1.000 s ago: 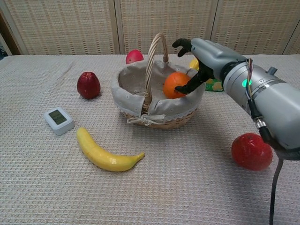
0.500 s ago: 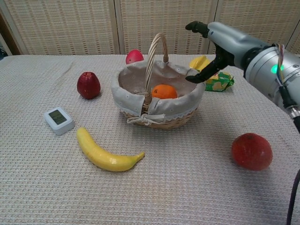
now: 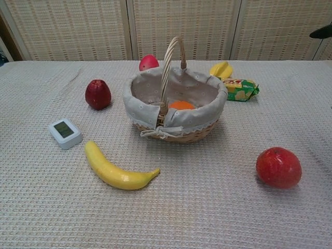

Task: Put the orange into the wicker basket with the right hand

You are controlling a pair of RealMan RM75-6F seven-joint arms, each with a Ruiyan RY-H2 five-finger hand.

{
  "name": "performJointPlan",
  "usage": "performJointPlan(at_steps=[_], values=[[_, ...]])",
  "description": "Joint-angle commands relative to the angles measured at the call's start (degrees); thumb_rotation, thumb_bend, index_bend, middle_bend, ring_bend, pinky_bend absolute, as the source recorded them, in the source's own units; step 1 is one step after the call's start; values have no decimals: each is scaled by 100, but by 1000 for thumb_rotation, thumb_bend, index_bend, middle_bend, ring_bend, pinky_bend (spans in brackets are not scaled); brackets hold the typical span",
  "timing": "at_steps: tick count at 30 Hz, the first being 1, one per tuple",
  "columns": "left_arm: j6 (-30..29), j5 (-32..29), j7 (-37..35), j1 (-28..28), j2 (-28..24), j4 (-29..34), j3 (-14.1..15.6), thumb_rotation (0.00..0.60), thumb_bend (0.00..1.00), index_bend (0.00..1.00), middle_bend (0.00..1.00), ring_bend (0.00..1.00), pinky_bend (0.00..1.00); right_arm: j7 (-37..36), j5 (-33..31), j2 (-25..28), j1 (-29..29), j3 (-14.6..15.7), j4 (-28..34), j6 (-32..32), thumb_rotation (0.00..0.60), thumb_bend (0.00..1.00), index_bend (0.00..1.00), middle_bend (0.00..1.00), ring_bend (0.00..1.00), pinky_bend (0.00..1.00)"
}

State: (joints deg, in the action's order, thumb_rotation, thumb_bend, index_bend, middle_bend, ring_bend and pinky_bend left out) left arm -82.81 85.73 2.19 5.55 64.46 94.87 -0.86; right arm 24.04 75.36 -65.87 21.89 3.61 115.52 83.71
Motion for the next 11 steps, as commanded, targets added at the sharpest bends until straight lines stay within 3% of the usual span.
performJointPlan(at_steps=[1,7,11], values=[[0,-6,40,1,14,-16,-2,600,351,0,0,0,66,-555,899,305,-781,688,-653,551,600,118,0,0,0,26],[-33,20,126,-1,30,-41,-2,600,350,0,0,0,66,-847,1242,-38,-1318,751,-1884,898,600,118,0,0,0,24],[-25,54,167,9,30,-52,11,600,350,0,0,0,66,-935,1334,-106,-1397,591,-2127,952,600,117,0,0,0,23]])
